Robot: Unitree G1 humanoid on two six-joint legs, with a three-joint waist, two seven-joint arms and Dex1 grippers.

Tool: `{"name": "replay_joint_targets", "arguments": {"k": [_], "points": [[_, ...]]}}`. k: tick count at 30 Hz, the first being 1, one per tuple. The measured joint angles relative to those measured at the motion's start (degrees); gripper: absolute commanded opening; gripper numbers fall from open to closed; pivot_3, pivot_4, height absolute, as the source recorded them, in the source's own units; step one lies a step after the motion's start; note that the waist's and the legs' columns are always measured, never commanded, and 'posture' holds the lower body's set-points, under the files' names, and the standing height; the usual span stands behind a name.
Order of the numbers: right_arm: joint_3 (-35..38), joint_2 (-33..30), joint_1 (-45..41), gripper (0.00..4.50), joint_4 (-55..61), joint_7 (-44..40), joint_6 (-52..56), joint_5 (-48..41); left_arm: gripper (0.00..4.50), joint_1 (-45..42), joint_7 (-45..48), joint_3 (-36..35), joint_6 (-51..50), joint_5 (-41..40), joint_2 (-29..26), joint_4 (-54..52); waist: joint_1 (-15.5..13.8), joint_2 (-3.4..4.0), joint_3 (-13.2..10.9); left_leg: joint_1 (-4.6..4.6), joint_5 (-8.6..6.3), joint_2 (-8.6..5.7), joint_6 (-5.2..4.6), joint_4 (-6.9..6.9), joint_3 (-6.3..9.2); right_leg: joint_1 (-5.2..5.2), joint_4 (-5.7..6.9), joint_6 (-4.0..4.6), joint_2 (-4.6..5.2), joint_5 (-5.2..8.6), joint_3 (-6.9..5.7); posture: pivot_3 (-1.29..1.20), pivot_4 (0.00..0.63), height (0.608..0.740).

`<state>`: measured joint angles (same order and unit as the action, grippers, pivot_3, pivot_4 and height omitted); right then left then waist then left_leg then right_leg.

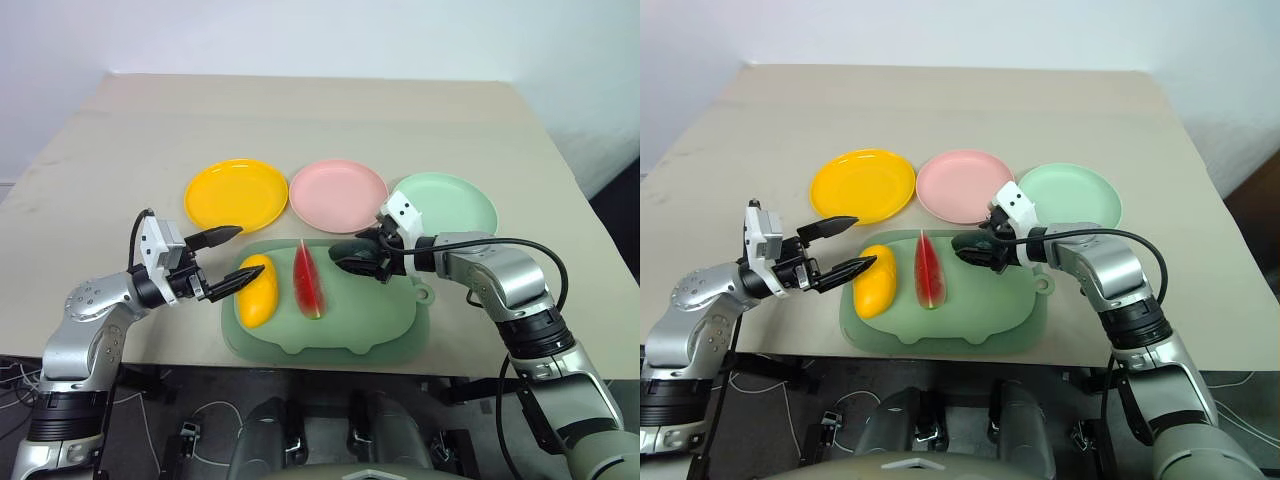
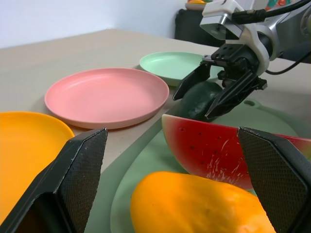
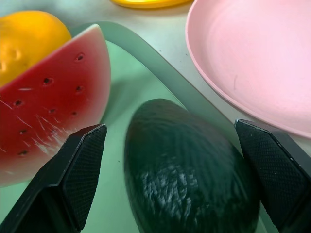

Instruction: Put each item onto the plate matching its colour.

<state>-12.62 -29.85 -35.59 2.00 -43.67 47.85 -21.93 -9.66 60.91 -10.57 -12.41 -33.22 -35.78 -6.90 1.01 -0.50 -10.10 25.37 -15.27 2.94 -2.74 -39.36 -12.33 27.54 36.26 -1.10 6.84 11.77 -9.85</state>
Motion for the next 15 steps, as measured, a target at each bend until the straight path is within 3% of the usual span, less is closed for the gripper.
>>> {"name": "replay_joint_targets", "arguments": {"k": [5, 8, 10, 15], "points": [[-0.19, 0.01, 0.00, 4.47, -0.69, 0.00, 0.01, 1.51, 4.50, 0.00, 0.36, 0.00, 0.16, 0.00, -0.02, 0.04, -0.01, 0.00, 0.00, 0.00, 0.00, 0.00, 0.00, 0.00, 0.00, 0.00, 0.00, 0.00, 0.00, 0.00, 0.00, 0.00, 0.150, 0.696], [-0.19, 0.01, 0.01, 3.93, -0.68, -0.42, 0.03, 1.57, 4.50, -0.01, 0.53, 0.00, 0.20, 0.00, -0.04, 0.06, 0.01, 0.00, 0.00, 0.00, 0.00, 0.00, 0.00, 0.00, 0.00, 0.00, 0.00, 0.00, 0.00, 0.00, 0.00, 0.00, 0.150, 0.696], [-0.19, 0.01, 0.02, 3.29, -0.60, -0.76, 0.01, 1.57, 4.50, -0.01, 0.73, 0.00, 0.22, 0.00, -0.11, 0.08, 0.01, 0.00, 0.00, 0.00, 0.00, 0.00, 0.00, 0.00, 0.00, 0.00, 0.00, 0.00, 0.00, 0.00, 0.00, 0.00, 0.150, 0.696], [-0.16, -0.24, 0.44, 3.22, 0.65, -1.88, 0.01, 1.38, 4.50, -0.05, 0.99, 0.00, 0.25, 0.01, -0.13, 0.17, -0.02, 0.00, 0.00, 0.00, 0.00, 0.00, 0.00, 0.00, 0.00, 0.00, 0.00, 0.00, 0.00, 0.00, 0.00, 0.00, 0.150, 0.696]]}}
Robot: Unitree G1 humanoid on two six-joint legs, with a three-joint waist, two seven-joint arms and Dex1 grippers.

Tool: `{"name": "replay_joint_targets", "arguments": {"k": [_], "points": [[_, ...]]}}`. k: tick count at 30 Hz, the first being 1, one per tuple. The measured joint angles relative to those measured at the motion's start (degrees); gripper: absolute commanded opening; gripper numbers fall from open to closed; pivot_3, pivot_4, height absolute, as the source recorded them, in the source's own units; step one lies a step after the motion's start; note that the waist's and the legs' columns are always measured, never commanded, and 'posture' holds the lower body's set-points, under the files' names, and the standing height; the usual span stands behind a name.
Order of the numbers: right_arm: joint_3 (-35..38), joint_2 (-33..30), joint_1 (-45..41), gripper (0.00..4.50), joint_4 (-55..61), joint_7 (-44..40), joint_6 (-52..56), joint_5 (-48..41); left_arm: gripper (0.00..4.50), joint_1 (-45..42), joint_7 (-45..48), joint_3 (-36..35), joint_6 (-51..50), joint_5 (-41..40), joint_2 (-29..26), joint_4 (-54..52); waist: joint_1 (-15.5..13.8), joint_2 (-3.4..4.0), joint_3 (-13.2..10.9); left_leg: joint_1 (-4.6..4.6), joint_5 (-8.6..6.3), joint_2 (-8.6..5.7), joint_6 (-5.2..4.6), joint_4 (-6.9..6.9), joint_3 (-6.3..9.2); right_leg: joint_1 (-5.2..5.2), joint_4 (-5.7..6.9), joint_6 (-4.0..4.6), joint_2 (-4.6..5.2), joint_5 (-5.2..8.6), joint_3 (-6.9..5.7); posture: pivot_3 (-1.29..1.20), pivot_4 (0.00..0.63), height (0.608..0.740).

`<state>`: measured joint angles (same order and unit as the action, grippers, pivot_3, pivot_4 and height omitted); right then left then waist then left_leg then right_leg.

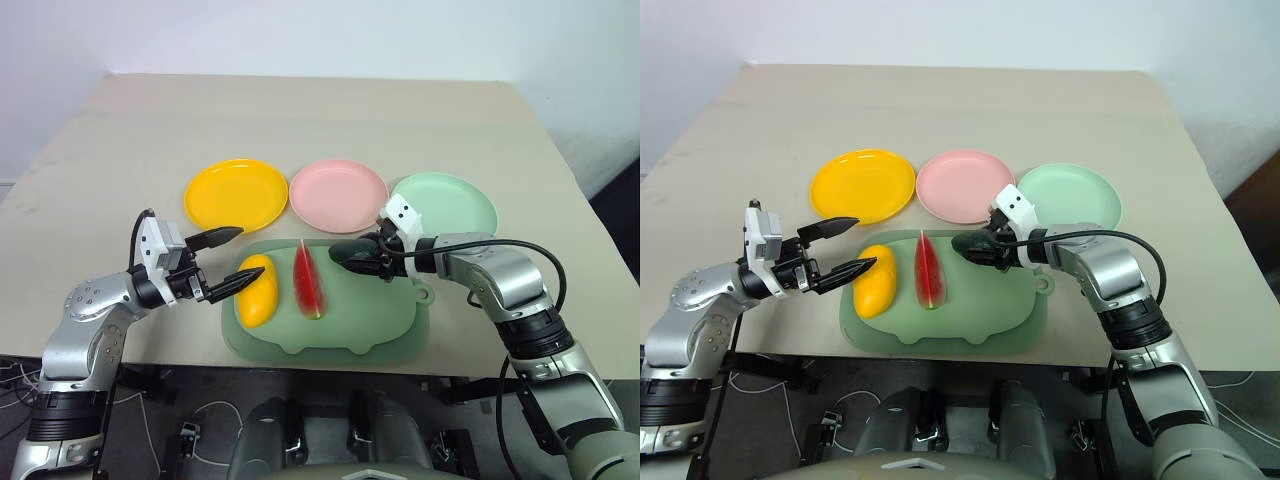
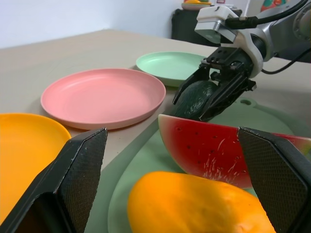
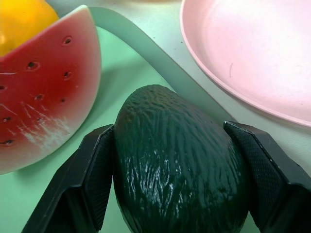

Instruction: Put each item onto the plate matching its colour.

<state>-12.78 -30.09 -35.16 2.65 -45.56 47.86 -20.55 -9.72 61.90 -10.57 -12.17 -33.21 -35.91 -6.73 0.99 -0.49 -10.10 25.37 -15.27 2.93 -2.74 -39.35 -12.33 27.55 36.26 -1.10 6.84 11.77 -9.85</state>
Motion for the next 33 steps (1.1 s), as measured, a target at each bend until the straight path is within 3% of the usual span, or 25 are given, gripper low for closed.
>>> {"name": "replay_joint_targets", "arguments": {"k": [4, 9, 21, 25, 33], "points": [[1.87, -0.30, 0.60, 3.22, 2.32, -0.72, 0.56, -1.82, 4.50, -0.12, 0.08, 0.00, 0.03, 0.02, -0.05, 0.28, 0.00, 0.00, 0.00, 0.00, 0.00, 0.00, 0.00, 0.00, 0.00, 0.00, 0.00, 0.00, 0.00, 0.00, 0.00, 0.00, 0.150, 0.696], [11.71, -1.45, -3.69, 3.22, 1.38, 3.28, -0.38, -3.09, 4.50, -0.14, 0.05, -0.02, 0.05, 0.03, -0.10, 0.39, -0.10, 0.00, 0.00, 0.00, 0.00, -0.01, 0.00, 0.00, -0.01, -0.01, -0.01, 0.02, 0.02, 0.01, 0.01, 0.00, 0.150, 0.696], [14.12, -5.22, -7.04, 3.22, -24.22, 11.95, -11.16, 9.27, 4.50, 0.61, -0.71, -0.44, 0.05, 0.02, -0.11, 0.10, 0.37, 0.04, -0.02, 0.00, 0.04, 0.01, 0.04, 0.00, -0.08, 0.08, 0.14, -0.05, -0.02, -0.02, 0.02, 0.00, 0.150, 0.696], [14.13, -5.12, -7.02, 4.46, -25.96, 14.17, -11.20, 10.86, 4.50, 0.78, -0.96, -0.46, 0.05, 0.02, -0.11, -0.22, 0.37, 0.05, -0.03, -0.01, 0.06, 0.02, 0.08, 0.00, -0.08, 0.08, 0.17, -0.05, -0.02, -0.01, 0.02, 0.00, 0.150, 0.696], [15.84, -6.47, -5.68, 4.46, -19.80, 14.25, -7.66, 10.69, 4.50, 0.52, -1.07, -0.45, 0.02, 0.02, -0.12, -0.20, 0.08, 0.08, -0.05, 0.00, 0.06, 0.01, 0.08, 0.00, -0.07, 0.09, 0.17, -0.05, 0.01, -0.01, 0.03, 0.00, 0.150, 0.696]]}}
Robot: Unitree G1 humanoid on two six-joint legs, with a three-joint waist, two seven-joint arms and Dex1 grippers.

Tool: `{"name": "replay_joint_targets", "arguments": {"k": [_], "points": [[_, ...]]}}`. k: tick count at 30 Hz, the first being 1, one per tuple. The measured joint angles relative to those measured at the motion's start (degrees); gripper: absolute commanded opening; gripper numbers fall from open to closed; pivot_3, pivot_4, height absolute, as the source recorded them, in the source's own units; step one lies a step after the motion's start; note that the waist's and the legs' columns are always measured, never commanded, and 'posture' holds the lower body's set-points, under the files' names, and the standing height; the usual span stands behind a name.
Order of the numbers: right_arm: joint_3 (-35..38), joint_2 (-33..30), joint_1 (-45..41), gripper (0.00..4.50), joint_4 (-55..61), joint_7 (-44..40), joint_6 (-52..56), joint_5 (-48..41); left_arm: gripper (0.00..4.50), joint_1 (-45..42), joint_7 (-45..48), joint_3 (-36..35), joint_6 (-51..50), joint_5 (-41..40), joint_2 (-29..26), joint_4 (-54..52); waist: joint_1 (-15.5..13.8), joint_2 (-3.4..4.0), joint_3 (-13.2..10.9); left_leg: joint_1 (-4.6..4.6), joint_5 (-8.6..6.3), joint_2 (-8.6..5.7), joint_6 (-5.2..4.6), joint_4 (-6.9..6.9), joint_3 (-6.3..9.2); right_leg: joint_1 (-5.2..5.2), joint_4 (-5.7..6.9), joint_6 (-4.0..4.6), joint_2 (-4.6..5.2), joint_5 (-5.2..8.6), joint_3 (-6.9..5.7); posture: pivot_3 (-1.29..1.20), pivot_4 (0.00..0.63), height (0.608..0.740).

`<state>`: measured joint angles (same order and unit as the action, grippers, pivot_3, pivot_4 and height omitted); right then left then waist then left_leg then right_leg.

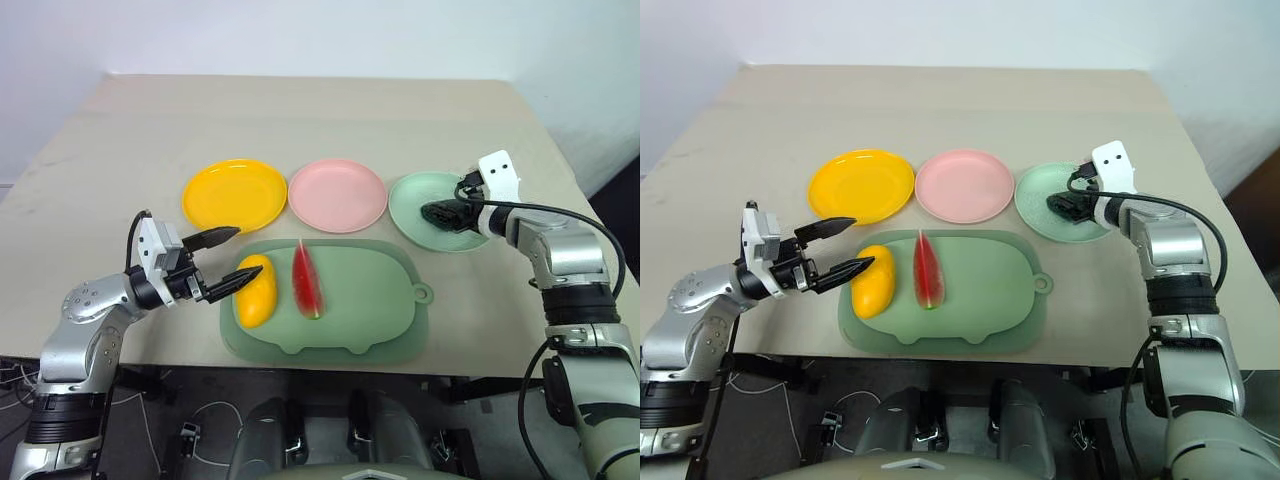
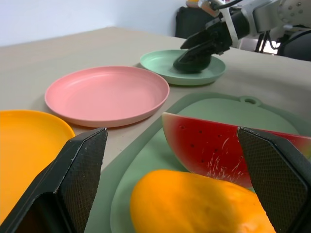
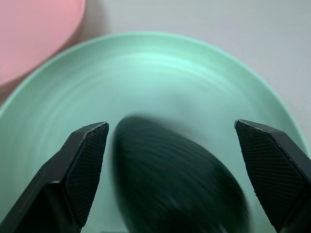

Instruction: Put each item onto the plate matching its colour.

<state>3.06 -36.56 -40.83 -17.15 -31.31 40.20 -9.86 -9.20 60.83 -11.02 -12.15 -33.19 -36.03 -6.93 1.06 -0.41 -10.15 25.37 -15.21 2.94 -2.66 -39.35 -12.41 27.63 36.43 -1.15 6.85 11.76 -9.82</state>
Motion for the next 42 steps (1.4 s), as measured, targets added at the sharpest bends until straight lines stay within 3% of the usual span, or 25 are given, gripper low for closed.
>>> {"name": "replay_joint_targets", "arguments": {"k": [4, 7, 11, 14, 19, 27, 36, 42], "points": [[2.86, -1.45, -0.10, 4.46, 12.48, 0.21, 9.84, -3.13, 4.50, -0.21, 0.01, 0.02, -0.05, 0.00, 0.00, 0.02, 0.07, 0.04, -0.01, 0.00, 0.00, 0.03, 0.00, 0.00, 0.03, 0.03, 0.01, 0.01, -0.01, 0.01, 0.02, 0.00, 0.150, 0.696], [3.96, -0.48, -1.54, 4.46, 23.21, -0.12, 23.40, -8.98, 4.50, -0.91, 0.07, 0.02, -0.05, 0.00, 0.00, 0.07, 0.33, 0.06, 0.00, -0.01, 0.00, 0.08, 0.01, 0.00, 0.04, 0.04, 0.03, 0.02, -0.04, 0.00, 0.03, 0.00, 0.150, 0.696], [5.00, 8.06, -5.26, 4.46, 33.31, 1.04, 43.01, -16.53, 4.50, -2.35, 0.25, 0.46, -0.03, 0.06, 0.05, 1.03, 0.57, 0.06, 0.00, 0.00, 0.02, 0.08, 0.04, 0.00, 0.04, 0.08, 0.11, 0.04, -0.03, 0.00, 0.03, 0.00, 0.150, 0.696], [5.21, 12.88, -6.64, 4.46, 35.93, 2.90, 50.87, -20.97, 4.50, -2.90, 0.34, 0.70, 0.01, 0.06, 0.17, 1.40, 0.09, 0.06, 0.00, 0.05, 0.01, 0.01, 0.03, 0.00, 0.03, 0.08, 0.08, 0.03, 0.00, -0.01, 0.02, 0.00, 0.150, 0.696], [4.89, 16.58, -7.18, 4.46, 32.07, 9.27, 51.90, -30.27, 4.50, -2.90, 0.94, 0.72, 0.18, 0.07, 0.19, 2.51, 0.06, 0.05, 0.01, 0.04, 0.01, -0.01, 0.03, 0.00, 0.01, 0.04, 0.02, 0.07, -0.01, -0.04, 0.02, 0.00, 0.150, 0.696], [-1.77, 21.12, -8.55, 4.46, 22.35, 23.99, 51.92, -45.52, 4.50, -3.28, 1.75, 0.84, 0.39, 0.21, 0.21, 3.63, 0.31, 0.05, 0.01, 0.03, 0.02, 0.01, 0.04, 0.05, -0.03, 0.08, 0.09, 0.05, -0.06, -0.04, 0.02, 0.00, 0.150, 0.696], [-7.85, 25.13, -11.48, 4.46, 14.17, 35.68, 51.92, -53.77, 4.50, -3.32, 2.21, 1.07, 0.41, 0.26, 0.24, 3.64, 1.05, 0.05, 0.02, 0.03, 0.03, 0.01, 0.05, 0.05, -0.05, 0.07, 0.12, 0.04, -0.06, -0.05, 0.03, 0.00, 0.150, 0.696], [-12.50, 24.63, -11.63, 4.46, 12.74, 38.61, 51.91, -53.15, 4.50, -3.32, 2.06, 1.07, 0.34, 0.26, 0.24, 3.58, 1.52, 0.05, 0.02, 0.01, 0.03, 0.02, 0.05, 0.06, -0.05, 0.09, 0.17, 0.03, -0.08, -0.04, 0.03, 0.00, 0.150, 0.696]]}}
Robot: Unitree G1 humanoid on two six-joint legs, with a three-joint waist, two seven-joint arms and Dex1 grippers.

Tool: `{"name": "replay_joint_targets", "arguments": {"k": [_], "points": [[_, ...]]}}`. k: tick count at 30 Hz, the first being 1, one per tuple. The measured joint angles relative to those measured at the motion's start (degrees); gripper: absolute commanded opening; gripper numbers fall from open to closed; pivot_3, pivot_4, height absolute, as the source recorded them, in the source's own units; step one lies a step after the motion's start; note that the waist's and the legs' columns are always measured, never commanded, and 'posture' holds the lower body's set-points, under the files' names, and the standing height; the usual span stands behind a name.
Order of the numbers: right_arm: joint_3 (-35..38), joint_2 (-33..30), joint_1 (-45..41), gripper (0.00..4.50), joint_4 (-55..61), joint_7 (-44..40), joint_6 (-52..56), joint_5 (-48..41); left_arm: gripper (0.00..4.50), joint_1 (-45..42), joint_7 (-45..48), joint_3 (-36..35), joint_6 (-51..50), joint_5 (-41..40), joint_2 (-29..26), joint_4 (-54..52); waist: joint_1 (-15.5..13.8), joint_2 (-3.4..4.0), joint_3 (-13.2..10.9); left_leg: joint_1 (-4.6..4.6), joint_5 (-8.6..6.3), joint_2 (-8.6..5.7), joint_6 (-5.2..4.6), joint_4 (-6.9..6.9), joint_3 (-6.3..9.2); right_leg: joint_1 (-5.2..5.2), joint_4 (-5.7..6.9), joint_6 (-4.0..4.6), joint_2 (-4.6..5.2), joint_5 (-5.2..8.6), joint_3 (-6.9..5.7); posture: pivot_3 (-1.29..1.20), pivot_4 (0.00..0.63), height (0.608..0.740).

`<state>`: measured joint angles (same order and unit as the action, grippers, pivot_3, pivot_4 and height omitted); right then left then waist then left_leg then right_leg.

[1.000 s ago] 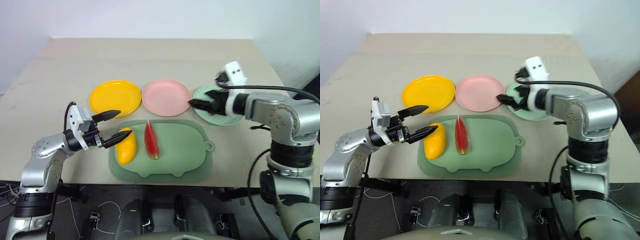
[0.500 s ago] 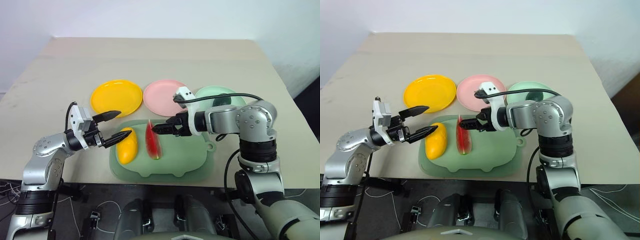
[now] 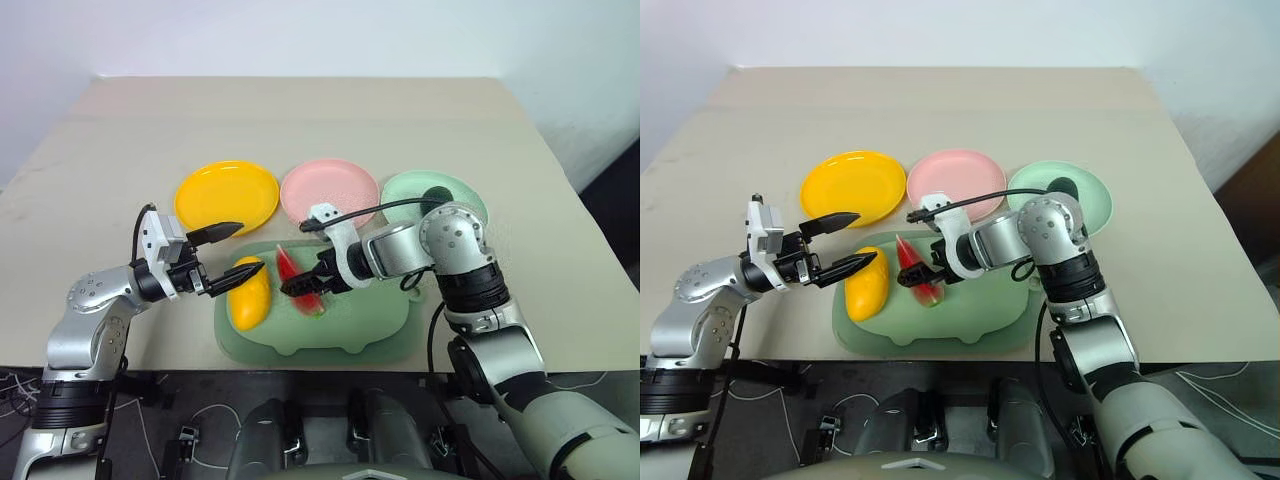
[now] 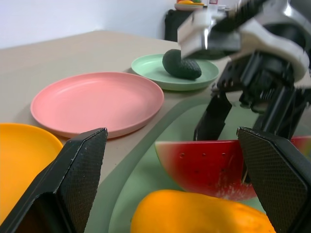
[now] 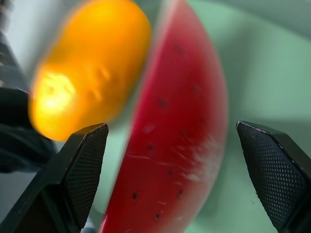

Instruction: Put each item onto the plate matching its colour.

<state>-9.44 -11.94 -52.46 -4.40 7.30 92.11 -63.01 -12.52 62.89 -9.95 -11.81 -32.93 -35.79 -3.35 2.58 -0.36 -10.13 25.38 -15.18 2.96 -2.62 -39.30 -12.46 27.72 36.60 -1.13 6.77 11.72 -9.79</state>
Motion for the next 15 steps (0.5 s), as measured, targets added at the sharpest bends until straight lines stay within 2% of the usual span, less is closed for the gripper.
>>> {"name": "replay_joint_targets", "arguments": {"k": [6, 14, 15], "points": [[-5.97, -1.45, -1.21, 4.46, 4.11, -2.12, 0.00, 5.14, 4.50, 0.00, -0.61, 0.00, -0.14, 0.00, 0.00, -0.19, -0.15, -0.02, 0.04, -0.03, 0.00, -0.01, 0.01, 0.00, 0.00, -0.05, 0.00, 0.00, 0.04, 0.00, 0.00, 0.00, 0.150, 0.696], [-12.73, -5.26, -1.54, 4.46, 9.69, -9.09, -1.77, 14.72, 4.50, -0.06, -0.45, 0.01, -0.08, 0.00, 0.00, -0.06, -0.15, -0.03, 0.05, -0.03, 0.00, -0.01, 0.01, 0.00, 0.01, -0.04, -0.05, 0.00, 0.04, 0.00, 0.00, 0.00, 0.150, 0.696], [-13.49, -5.65, -1.57, 4.30, 10.11, -10.04, -2.22, 15.84, 4.50, -0.07, -0.39, 0.01, -0.04, 0.00, 0.00, -0.02, -0.13, -0.03, 0.05, -0.03, 0.00, -0.01, 0.01, 0.00, 0.01, -0.04, -0.04, 0.00, 0.04, 0.00, 0.00, 0.00, 0.150, 0.696]]}}
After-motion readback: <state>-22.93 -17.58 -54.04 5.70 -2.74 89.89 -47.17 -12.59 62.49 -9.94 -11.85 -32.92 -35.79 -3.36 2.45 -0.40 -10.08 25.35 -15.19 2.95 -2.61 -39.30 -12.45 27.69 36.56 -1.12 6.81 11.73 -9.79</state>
